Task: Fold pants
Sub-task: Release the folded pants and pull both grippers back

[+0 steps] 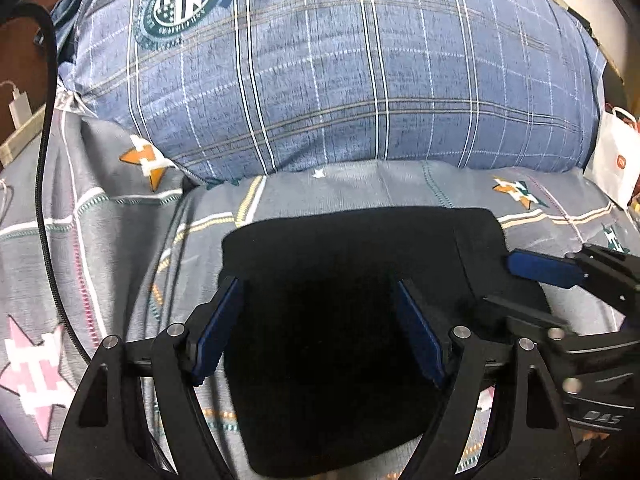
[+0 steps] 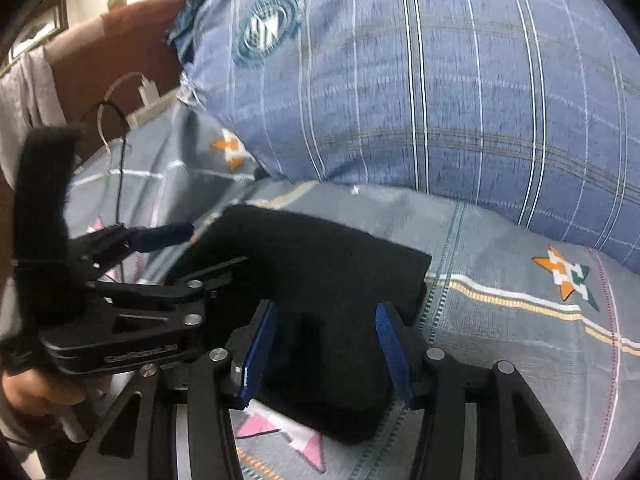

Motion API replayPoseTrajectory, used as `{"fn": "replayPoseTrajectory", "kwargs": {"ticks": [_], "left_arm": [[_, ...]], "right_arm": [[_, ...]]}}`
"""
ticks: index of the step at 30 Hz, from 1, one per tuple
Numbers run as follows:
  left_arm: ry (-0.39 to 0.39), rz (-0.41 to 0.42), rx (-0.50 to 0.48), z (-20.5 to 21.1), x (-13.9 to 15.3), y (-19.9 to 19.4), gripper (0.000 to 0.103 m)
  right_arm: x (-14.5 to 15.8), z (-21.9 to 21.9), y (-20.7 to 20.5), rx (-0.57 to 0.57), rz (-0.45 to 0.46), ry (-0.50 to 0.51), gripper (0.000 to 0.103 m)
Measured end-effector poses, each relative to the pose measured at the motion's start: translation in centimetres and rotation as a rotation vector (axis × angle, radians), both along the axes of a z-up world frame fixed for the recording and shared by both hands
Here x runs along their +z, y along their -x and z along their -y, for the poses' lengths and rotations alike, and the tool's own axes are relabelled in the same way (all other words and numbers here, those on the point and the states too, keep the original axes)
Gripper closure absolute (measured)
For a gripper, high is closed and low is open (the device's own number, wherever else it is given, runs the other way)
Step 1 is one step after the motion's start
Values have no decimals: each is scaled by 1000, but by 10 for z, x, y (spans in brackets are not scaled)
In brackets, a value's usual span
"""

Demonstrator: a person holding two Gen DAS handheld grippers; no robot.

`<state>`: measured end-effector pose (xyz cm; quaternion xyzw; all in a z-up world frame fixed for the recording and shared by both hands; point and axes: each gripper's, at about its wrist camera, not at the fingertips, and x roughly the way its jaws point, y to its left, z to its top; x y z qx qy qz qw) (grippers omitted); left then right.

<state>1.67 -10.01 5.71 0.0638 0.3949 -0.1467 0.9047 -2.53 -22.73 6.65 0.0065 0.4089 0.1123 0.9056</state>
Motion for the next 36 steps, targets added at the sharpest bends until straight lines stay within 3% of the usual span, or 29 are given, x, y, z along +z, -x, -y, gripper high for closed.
{"fn": "replayPoseTrajectory", "kwargs": {"ticks": [8, 15, 19, 25, 29, 36], "left_arm": [[-26, 1, 26, 5, -13, -10, 24], [6, 3, 49, -2, -5, -2, 24], [29, 45, 68, -12, 5, 15, 24], [0, 123, 89, -20, 18, 50, 24], [-31, 111, 134, -26, 20, 65, 24], [-59, 139, 187, -38, 24, 89, 24]], "right_arm": [[-25, 6, -10, -6, -8, 19, 50], [-11, -2, -1, -42, 6, 21, 50], [4, -1, 14, -92, 50, 6, 50], [14, -2, 29, -156, 77, 26, 50], [18, -2, 40, -174, 75, -22, 49], [17, -15, 56, -146, 53, 10, 49]]}}
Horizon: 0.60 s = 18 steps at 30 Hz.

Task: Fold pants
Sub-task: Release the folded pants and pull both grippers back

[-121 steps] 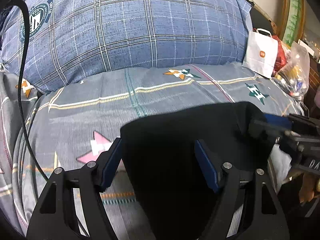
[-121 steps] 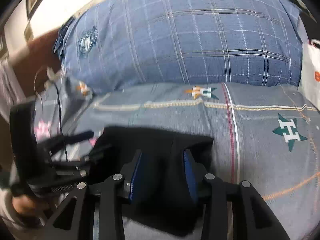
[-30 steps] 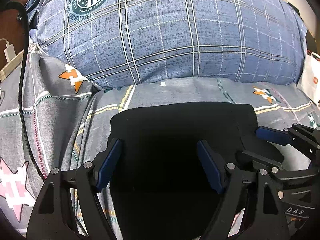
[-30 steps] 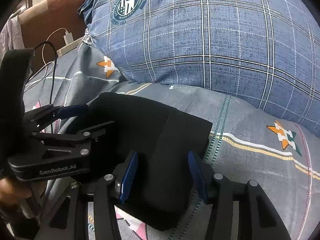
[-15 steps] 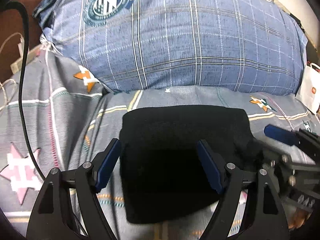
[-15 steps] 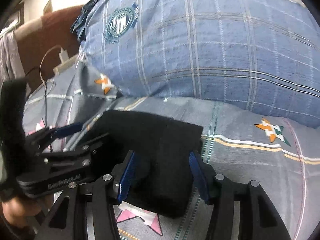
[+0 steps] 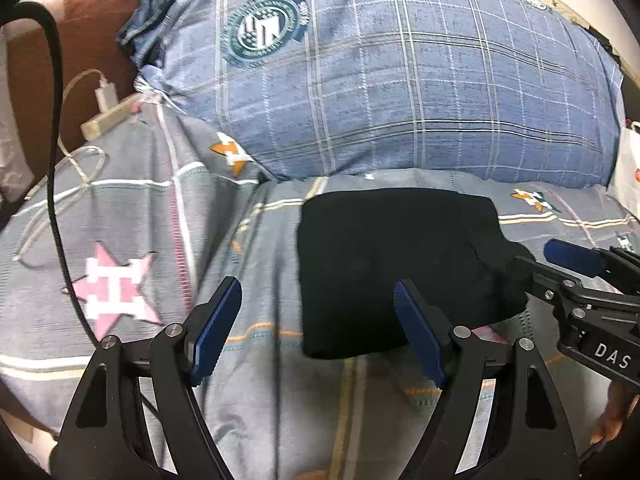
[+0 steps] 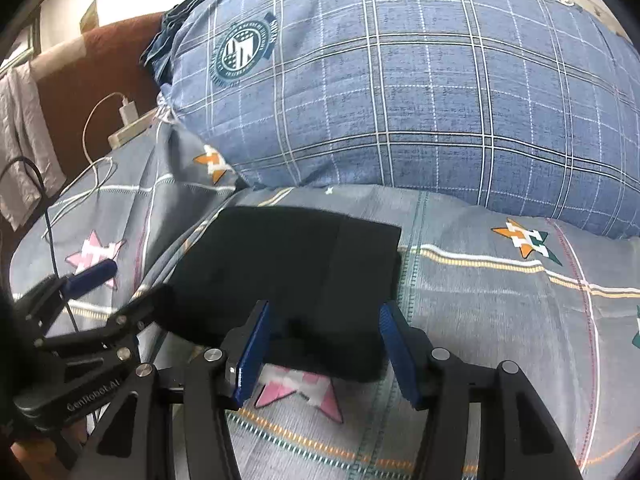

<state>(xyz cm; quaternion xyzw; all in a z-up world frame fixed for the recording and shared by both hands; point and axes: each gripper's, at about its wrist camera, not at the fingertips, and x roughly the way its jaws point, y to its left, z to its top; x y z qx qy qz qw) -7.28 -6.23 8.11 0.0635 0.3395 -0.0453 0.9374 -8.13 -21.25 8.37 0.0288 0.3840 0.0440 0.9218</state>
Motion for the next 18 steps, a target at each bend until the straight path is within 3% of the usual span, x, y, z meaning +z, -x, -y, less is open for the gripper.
{"fn": "replayPoseTrajectory", "kwargs": {"ticks": [4, 18], "left_arm": [[-55, 36, 15, -1, 6, 13, 24], [-46, 70, 22, -6, 16, 35, 24]], "right_arm": [[4, 0, 9, -8, 22, -15, 49], [5, 1, 26, -20, 19, -31, 48]]}}
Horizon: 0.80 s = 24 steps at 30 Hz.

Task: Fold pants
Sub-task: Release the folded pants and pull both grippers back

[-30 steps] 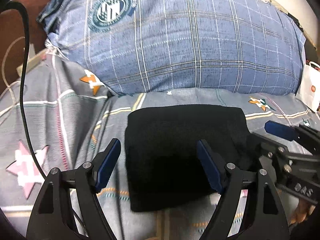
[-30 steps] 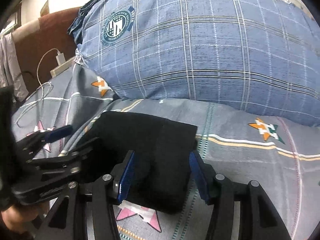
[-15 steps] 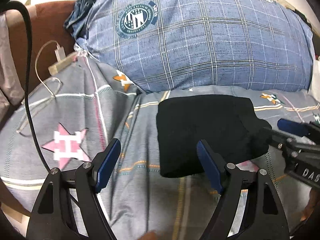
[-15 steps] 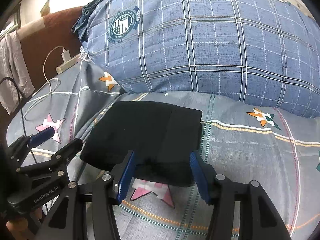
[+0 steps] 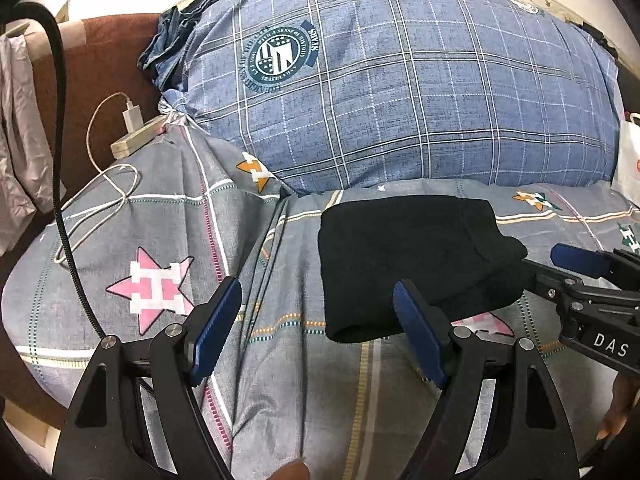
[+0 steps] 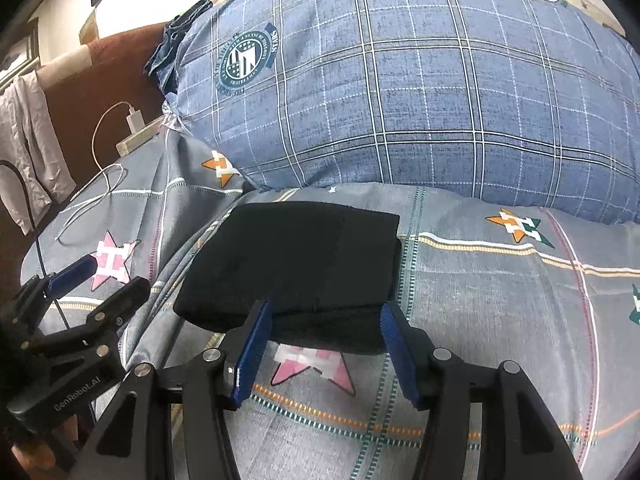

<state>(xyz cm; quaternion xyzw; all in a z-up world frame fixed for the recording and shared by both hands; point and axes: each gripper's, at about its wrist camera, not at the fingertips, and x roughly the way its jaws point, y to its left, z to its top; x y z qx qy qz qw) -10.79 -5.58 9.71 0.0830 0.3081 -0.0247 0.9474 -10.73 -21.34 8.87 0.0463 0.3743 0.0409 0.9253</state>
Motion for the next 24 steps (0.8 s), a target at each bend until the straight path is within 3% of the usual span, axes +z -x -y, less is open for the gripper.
{"fn": "replayPoseTrajectory", "kwargs": {"ticks": [3, 6, 16, 24], "left_arm": [[-42, 3, 47, 3, -1, 2, 22], [-77, -2, 35, 8, -3, 5, 22], [26, -23, -48, 10, -1, 10, 22], [34, 21, -58, 14, 5, 18, 22]], "right_arm": [[-1, 1, 3, -1, -3, -2, 48], [-2, 0, 5, 1, -4, -1, 48], [1, -5, 10, 16, -1, 7, 48], [1, -2, 15, 7, -8, 12, 47]]}}
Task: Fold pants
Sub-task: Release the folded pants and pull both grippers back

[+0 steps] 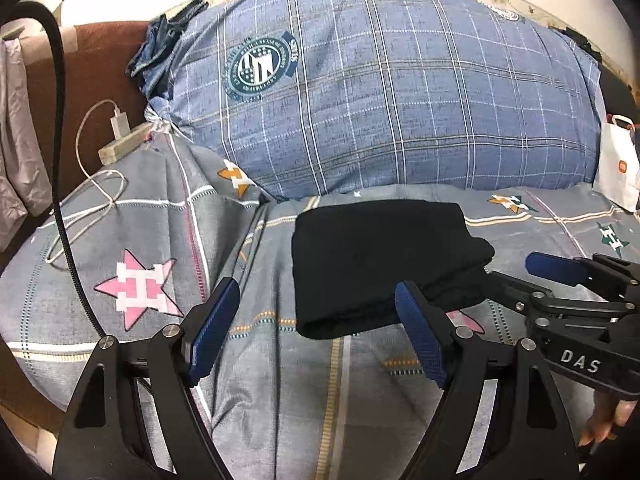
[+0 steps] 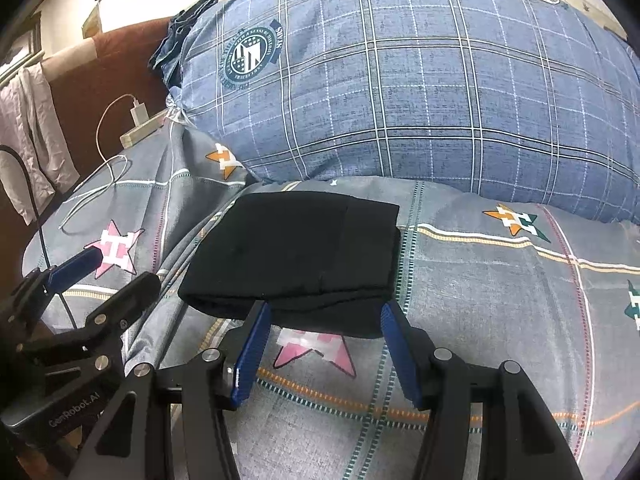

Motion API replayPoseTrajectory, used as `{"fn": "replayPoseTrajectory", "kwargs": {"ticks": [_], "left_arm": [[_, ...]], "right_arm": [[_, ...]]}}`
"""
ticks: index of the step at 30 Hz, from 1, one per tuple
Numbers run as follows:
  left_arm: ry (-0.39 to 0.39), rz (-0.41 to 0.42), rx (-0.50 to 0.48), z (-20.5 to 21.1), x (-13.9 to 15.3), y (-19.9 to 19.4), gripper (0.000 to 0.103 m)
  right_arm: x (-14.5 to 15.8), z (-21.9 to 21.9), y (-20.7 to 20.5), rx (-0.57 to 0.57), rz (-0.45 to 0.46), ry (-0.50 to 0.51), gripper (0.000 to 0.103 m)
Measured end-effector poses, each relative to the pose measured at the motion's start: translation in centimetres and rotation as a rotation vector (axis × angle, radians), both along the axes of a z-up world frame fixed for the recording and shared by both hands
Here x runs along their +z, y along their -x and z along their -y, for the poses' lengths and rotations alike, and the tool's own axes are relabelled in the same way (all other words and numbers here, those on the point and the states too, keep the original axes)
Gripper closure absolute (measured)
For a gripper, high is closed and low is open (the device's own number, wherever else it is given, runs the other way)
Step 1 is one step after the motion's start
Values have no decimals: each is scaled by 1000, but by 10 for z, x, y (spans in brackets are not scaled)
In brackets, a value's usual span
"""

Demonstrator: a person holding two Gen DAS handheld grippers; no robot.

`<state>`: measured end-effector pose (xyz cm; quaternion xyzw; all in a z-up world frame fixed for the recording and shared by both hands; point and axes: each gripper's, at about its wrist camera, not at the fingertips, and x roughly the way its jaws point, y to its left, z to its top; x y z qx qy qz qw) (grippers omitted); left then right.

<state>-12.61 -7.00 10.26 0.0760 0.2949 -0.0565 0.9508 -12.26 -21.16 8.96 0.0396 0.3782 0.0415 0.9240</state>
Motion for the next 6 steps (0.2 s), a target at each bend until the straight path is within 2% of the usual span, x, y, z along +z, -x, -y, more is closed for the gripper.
{"fn": "replayPoseTrajectory", "kwargs": {"ticks": [6], "left_arm": [[44, -34, -7, -4, 0, 2, 22]], "right_arm": [[2, 4, 8, -10, 0, 4, 47]]}}
